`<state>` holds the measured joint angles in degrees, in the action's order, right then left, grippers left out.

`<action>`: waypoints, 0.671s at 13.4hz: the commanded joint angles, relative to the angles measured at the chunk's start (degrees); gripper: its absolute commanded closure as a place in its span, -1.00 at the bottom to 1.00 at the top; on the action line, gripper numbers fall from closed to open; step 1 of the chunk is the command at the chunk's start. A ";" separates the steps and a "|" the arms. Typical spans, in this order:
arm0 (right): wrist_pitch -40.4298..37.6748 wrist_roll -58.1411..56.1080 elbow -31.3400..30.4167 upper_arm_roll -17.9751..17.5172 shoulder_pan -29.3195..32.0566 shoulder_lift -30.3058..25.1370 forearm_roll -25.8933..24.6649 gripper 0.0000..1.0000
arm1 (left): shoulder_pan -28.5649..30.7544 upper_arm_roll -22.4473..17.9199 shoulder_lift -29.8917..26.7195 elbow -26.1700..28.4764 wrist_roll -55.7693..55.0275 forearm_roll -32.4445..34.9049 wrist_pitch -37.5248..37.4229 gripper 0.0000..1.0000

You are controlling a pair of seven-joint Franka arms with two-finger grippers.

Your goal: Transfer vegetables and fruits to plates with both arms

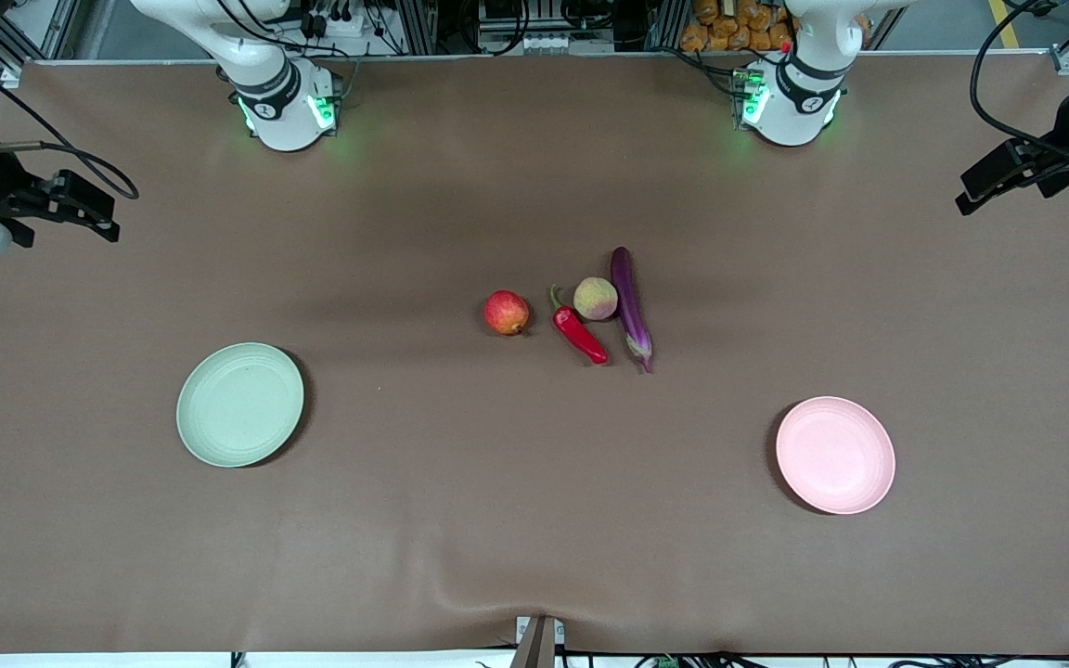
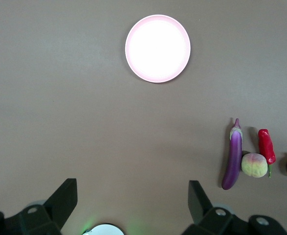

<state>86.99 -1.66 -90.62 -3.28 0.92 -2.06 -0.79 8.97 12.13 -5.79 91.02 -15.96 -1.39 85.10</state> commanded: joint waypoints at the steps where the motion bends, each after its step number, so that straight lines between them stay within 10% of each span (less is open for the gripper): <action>1: -0.59 -0.53 1.32 -0.23 0.75 0.65 1.23 -1.00 | 0.61 0.26 -0.36 -0.75 1.10 0.16 -1.25 -1.00; 9: -0.50 -0.53 1.32 -0.23 0.75 0.65 1.32 -1.00 | 0.96 0.35 -0.36 -0.75 1.19 0.08 -1.25 -1.00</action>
<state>86.99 -1.66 -90.62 -3.28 0.92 -2.04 -0.75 9.11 12.10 -5.79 91.02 -15.96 -1.39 85.10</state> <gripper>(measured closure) 0.000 0.000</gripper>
